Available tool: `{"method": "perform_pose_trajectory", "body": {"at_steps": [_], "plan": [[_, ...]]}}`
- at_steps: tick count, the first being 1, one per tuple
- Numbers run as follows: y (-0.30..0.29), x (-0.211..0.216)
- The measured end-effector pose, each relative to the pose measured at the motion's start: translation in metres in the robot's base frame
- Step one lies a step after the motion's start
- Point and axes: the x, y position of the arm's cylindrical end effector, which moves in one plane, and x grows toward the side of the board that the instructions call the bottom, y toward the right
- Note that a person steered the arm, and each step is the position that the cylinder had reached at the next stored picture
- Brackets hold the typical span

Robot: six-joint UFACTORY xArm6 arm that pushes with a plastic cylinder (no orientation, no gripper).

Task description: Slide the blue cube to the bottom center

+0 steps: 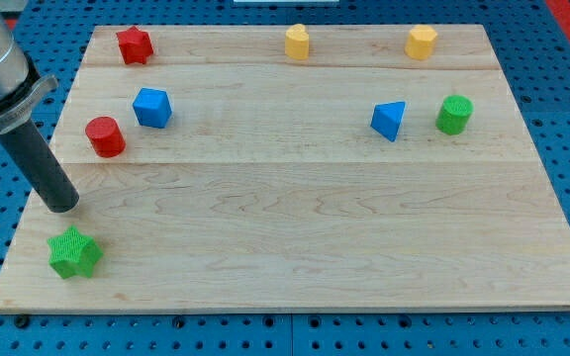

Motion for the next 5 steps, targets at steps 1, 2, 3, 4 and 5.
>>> {"method": "perform_pose_trajectory", "body": {"at_steps": [1, 2, 3, 4, 5], "plan": [[0.000, 0.000], [-0.006, 0.000], [-0.027, 0.000], [-0.045, -0.011], [-0.001, -0.054]]}}
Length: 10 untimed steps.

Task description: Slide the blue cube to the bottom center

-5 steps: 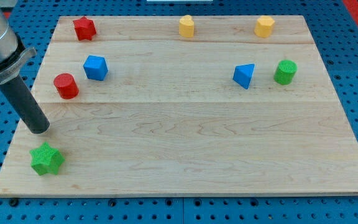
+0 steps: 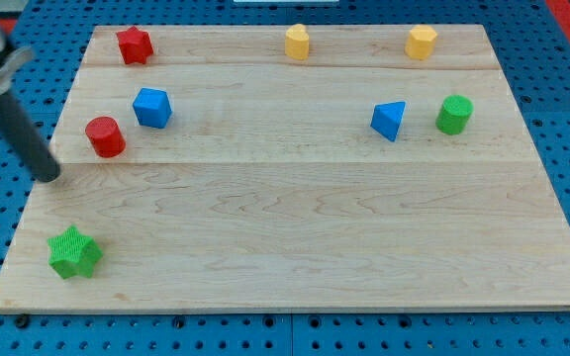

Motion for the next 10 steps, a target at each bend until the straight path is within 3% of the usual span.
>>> {"method": "perform_pose_trajectory", "body": {"at_steps": [2, 3, 6, 7, 10], "plan": [[0.188, -0.010], [0.197, -0.018], [0.112, -0.127], [0.072, -0.140], [0.057, -0.092]]}}
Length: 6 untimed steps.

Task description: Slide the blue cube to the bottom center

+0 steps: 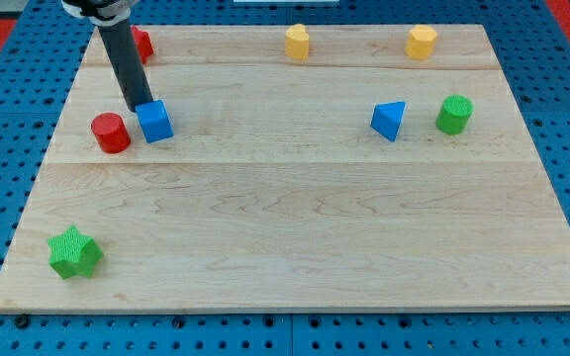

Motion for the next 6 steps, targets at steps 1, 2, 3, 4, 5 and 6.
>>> {"method": "perform_pose_trajectory", "body": {"at_steps": [1, 2, 3, 4, 5, 6], "plan": [[0.007, 0.023], [0.055, 0.031], [0.099, 0.039], [0.093, 0.067], [0.074, 0.078], [0.079, 0.107]]}}
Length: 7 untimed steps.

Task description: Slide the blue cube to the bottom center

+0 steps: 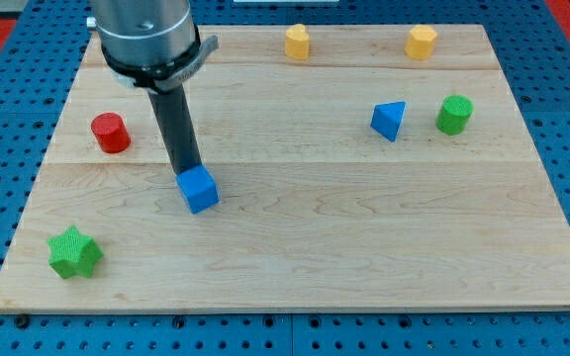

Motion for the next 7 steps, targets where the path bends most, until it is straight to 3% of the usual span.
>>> {"method": "perform_pose_trajectory", "body": {"at_steps": [1, 3, 5, 7], "plan": [[0.010, 0.029], [-0.035, 0.064], [0.049, 0.060], [0.061, 0.047]]}}
